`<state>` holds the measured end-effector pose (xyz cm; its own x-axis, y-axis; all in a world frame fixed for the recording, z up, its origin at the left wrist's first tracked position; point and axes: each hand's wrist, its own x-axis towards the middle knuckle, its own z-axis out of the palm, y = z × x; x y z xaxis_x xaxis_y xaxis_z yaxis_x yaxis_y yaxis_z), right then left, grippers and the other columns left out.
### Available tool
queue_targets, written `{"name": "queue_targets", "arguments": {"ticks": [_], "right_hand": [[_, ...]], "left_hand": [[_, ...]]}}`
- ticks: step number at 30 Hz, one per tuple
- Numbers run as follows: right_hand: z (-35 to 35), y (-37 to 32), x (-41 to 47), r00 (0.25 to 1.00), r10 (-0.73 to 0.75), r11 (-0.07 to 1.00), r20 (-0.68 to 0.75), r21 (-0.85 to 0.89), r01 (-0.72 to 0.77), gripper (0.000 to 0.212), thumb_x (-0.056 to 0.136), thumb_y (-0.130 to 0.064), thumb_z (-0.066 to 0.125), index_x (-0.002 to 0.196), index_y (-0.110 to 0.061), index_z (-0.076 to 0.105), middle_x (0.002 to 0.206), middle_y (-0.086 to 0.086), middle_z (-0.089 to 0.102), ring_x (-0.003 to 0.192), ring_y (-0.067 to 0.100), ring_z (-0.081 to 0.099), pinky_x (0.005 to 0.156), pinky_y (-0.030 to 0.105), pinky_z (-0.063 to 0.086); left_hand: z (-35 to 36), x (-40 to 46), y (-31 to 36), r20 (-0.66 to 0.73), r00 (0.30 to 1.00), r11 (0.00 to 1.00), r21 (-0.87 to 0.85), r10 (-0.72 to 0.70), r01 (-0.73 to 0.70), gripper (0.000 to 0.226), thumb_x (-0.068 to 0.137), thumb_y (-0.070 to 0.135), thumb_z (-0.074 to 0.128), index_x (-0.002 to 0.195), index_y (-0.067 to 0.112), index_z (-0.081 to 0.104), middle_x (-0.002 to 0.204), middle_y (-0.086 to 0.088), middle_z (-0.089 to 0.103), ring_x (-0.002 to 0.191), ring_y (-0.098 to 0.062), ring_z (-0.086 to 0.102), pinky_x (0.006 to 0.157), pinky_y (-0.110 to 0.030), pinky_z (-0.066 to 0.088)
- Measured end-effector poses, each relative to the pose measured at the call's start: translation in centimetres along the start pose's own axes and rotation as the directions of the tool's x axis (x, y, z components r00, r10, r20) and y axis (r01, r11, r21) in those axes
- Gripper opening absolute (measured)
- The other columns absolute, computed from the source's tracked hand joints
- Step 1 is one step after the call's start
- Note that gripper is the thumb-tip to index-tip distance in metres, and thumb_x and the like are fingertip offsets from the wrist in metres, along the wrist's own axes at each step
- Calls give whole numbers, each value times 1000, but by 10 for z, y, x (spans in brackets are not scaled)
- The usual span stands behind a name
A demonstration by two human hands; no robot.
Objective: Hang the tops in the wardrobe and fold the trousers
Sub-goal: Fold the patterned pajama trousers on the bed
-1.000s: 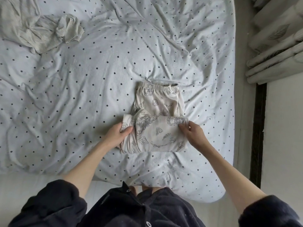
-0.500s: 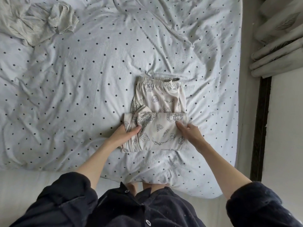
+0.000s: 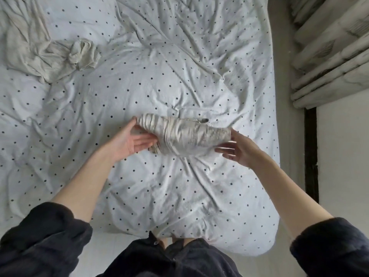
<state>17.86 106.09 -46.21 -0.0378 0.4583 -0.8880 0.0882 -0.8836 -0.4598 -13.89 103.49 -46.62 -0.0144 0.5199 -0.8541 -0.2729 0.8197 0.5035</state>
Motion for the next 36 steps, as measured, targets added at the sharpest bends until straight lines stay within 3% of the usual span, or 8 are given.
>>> {"name": "queue_targets", "arguments": {"ticks": [6,10,13,18,23,26,31,36], "right_hand": [[9,-2,20,950,-288,933,-123,-261,249,47,91,-37,58,128,-8,50,116,6,58,101,16,53,84,30,43],[15,2,35,956,-284,918,-78,-308,248,36,86,-39,65,102,-7,63,86,1,61,80,16,55,60,21,41],[21,-9,42,970,-227,942,-84,-272,197,23,89,-33,63,89,-10,64,73,-3,56,64,8,52,49,13,40],[25,-15,42,989,-148,949,-27,-286,134,22,88,-27,64,72,-12,61,74,3,60,66,14,58,49,16,45],[26,-4,18,984,-119,968,-135,-237,85,40,85,-15,68,52,-11,47,39,-6,46,27,-1,40,29,10,26],[23,13,-5,987,-75,978,-143,-205,45,33,86,-12,67,57,-9,53,53,1,52,44,8,47,32,11,32],[23,54,-58,967,-85,994,-238,-82,67,13,86,-12,66,81,-1,63,67,4,57,52,9,53,35,11,36],[25,108,-124,921,-88,995,-380,18,102,41,83,-20,70,56,-15,40,54,0,40,43,9,34,42,21,24]], "left_hand": [[24,25,-18,-78,978,891,430,195,-144,51,88,35,63,130,11,47,103,0,61,81,-12,56,82,-31,49],[30,41,-28,-145,974,905,413,172,-98,88,61,70,71,129,18,50,125,-1,61,111,-23,58,98,-48,45],[37,52,-21,-190,970,941,328,152,-83,49,79,42,71,117,14,59,111,-5,67,102,-24,63,94,-46,48],[37,66,-15,-199,979,966,257,54,-1,48,78,23,75,119,9,57,108,-12,68,101,-30,64,94,-47,48],[32,46,-18,-82,996,967,248,-32,51,40,82,7,69,120,5,55,106,-15,68,94,-29,65,85,-44,52],[29,23,-21,31,997,954,295,-71,59,18,85,3,63,101,9,58,93,-10,69,81,-24,64,65,-36,50],[32,-11,-27,207,975,928,373,-79,-4,16,85,1,60,98,10,59,97,-12,67,89,-27,62,76,-39,49],[40,-50,-24,396,913,858,500,-103,-120,72,66,11,72,132,2,44,120,-19,61,111,-33,57,96,-48,44]]}}
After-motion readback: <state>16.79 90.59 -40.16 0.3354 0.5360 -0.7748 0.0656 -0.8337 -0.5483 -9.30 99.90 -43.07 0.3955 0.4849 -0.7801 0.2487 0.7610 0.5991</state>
